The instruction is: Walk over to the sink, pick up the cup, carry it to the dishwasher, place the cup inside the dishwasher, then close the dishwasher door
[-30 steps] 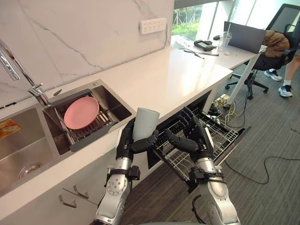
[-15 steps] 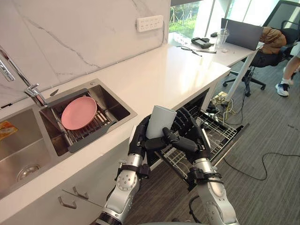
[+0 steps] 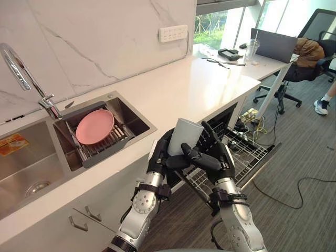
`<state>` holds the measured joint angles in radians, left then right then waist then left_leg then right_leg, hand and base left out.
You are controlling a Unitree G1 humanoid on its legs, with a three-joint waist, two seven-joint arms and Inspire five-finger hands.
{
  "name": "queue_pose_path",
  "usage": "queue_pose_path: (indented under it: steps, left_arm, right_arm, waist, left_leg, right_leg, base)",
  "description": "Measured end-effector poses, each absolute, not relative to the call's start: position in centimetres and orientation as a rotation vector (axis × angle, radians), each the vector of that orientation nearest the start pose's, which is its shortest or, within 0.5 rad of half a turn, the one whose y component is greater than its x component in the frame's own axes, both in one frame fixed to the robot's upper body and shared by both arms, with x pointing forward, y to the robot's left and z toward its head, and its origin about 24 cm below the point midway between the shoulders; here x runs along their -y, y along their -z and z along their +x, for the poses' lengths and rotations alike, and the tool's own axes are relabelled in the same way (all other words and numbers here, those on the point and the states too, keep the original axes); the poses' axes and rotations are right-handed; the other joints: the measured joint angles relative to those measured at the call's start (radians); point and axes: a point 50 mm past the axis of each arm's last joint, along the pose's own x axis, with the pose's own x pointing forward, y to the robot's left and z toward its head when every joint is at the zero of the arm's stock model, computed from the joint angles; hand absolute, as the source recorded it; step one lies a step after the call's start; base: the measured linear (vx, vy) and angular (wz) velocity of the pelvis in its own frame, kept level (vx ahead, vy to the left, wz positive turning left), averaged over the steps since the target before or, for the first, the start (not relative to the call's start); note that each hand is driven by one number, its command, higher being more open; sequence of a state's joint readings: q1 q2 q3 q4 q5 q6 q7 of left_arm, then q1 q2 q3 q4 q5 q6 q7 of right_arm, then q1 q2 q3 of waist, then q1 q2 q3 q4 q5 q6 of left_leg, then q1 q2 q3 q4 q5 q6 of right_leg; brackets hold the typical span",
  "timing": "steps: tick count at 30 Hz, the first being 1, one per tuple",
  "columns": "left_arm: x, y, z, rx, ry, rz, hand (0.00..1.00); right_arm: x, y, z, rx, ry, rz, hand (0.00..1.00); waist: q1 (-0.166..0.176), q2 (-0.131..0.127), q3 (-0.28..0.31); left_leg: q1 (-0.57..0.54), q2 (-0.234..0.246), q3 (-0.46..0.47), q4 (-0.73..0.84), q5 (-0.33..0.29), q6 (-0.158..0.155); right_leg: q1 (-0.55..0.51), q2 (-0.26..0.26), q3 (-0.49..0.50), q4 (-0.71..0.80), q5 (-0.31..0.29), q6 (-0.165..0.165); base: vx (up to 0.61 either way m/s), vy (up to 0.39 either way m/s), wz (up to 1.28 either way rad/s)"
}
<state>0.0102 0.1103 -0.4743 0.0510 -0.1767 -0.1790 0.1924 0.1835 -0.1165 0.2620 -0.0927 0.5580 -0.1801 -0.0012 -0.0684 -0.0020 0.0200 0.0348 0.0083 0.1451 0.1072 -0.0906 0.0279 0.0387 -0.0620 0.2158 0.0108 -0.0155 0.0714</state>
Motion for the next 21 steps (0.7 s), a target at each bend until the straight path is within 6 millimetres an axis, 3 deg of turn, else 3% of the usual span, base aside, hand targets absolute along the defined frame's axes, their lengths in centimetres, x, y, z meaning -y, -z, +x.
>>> queue_pose_path:
  steps: [7, 8, 21]
  left_arm:
    - [-7.1, -3.6, 23.3, 0.054, 0.270, -0.084, 0.30]
    - [-7.2, -3.7, 23.3, 0.053, 0.270, -0.089, 0.30]
    - [-7.4, -3.7, 23.4, 0.042, 0.254, -0.146, 0.30]
  right_arm:
    - [12.2, -3.5, 21.6, 0.023, -0.156, 0.496, 0.90]
    - [12.1, -3.6, 21.7, 0.025, -0.159, 0.496, 0.30]
    - [12.2, -3.8, 23.0, 0.021, -0.156, 0.515, 0.30]
  waist:
    - [0.001, -0.015, -0.007]
    - [0.001, -0.019, -0.009]
    - [0.004, -0.032, -0.009]
  left_leg:
    - [-0.006, -0.002, -0.007, -0.001, 0.002, 0.001]
    - [-0.009, -0.002, -0.008, -0.001, 0.004, 0.000]
    - [-0.011, 0.000, -0.009, -0.019, 0.022, 0.000]
  right_leg:
    - [-0.001, -0.002, -0.007, -0.002, 0.001, 0.000]
    - [-0.004, -0.002, -0.009, -0.002, 0.002, -0.001]
    - [-0.006, -0.001, -0.011, -0.020, 0.020, -0.004]
  base:
    - [-0.01, -0.009, 0.02]
    - [-0.02, -0.020, 0.05]
    - [-0.02, -0.012, 0.00]
